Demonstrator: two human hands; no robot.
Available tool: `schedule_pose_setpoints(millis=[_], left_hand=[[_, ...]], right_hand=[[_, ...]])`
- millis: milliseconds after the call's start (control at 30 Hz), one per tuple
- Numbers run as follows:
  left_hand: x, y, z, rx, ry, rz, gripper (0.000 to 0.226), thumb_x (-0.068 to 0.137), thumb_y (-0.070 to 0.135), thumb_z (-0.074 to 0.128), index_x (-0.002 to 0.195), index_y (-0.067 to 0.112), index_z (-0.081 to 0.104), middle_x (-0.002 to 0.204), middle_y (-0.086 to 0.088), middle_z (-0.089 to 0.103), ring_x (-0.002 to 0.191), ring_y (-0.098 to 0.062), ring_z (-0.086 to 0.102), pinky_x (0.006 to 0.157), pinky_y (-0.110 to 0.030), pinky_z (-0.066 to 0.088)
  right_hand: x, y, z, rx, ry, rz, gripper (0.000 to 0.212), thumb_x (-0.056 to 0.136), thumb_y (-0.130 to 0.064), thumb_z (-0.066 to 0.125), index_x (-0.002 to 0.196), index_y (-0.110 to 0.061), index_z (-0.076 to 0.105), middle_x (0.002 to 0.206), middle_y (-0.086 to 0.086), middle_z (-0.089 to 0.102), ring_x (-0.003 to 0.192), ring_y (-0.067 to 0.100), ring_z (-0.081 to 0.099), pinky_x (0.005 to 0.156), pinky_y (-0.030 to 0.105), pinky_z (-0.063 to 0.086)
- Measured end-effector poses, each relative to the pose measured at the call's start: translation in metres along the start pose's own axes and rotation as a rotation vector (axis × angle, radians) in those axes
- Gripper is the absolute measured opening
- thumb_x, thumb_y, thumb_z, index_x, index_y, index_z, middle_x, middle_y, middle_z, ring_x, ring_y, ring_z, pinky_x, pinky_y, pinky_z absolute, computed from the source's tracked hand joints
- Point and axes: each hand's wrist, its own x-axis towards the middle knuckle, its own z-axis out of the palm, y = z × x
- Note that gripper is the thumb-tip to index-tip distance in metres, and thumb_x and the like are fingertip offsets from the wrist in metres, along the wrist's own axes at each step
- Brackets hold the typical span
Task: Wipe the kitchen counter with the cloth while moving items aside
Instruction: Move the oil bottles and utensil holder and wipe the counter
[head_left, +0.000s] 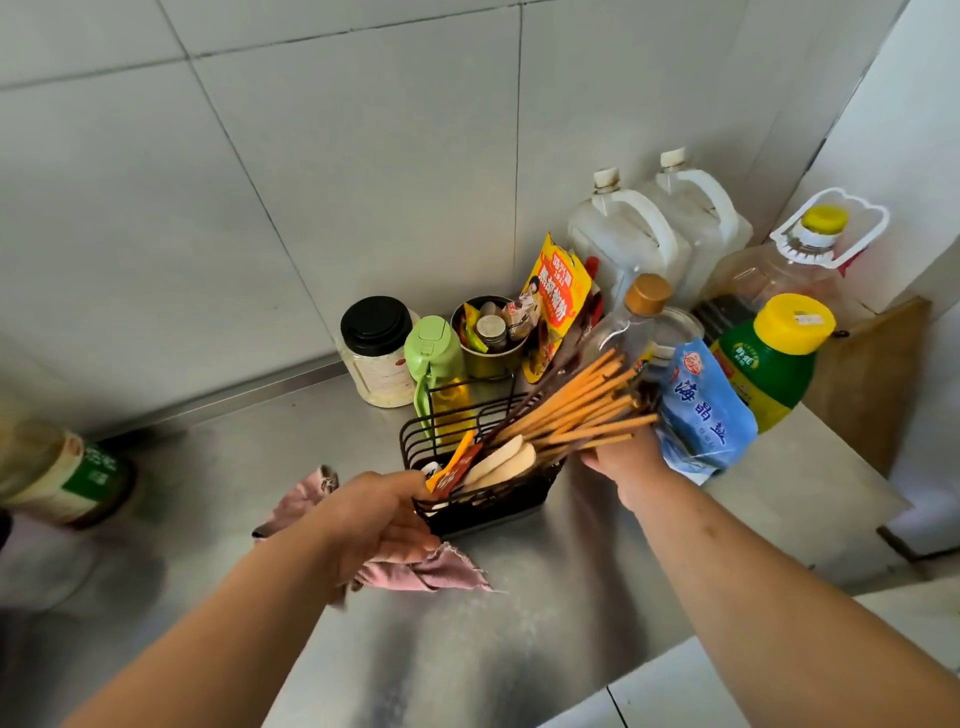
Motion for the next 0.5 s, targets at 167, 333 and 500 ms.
schedule_pose_setpoints(millis=[167,333,500], left_hand=[[-0.011,-0.012,-0.021,0.021,-0.064,-0.009,0.022,0.081,0.015,0.061,0.081,-0.005,0.072,0.086,-0.027,0.072,0.082,-0.038,0.072,0.068,-0.038,0.060],[-0.030,-0.018,-0.057,0.050,-0.112,-0.016,0.047,0.062,0.025,0.068,0.095,-0.008,0.069,0.094,-0.030,0.071,0.089,-0.041,0.070,0.068,-0.038,0.060],[-0.048,-0.020,-0.099,0.079,-0.110,0.008,0.059,0.047,0.035,0.071,0.093,-0.001,0.072,0.097,-0.025,0.072,0.090,-0.037,0.071,0.059,-0.030,0.058]], right_hand=[[-0.028,0.019,0.012,0.149,-0.127,-0.017,0.026,0.090,0.004,0.057,0.110,-0.012,0.059,0.106,0.009,0.065,0.093,0.027,0.066,0.064,0.037,0.059],[-0.047,0.021,0.040,0.020,-0.226,-0.080,0.020,0.094,0.009,0.047,0.109,0.005,0.060,0.103,0.026,0.066,0.079,0.022,0.063,0.063,0.027,0.056],[-0.061,-0.007,0.063,-0.034,-0.255,-0.102,0.046,0.090,0.017,0.044,0.067,-0.023,0.043,0.077,-0.003,0.049,0.072,0.011,0.048,0.057,-0.002,0.038]])
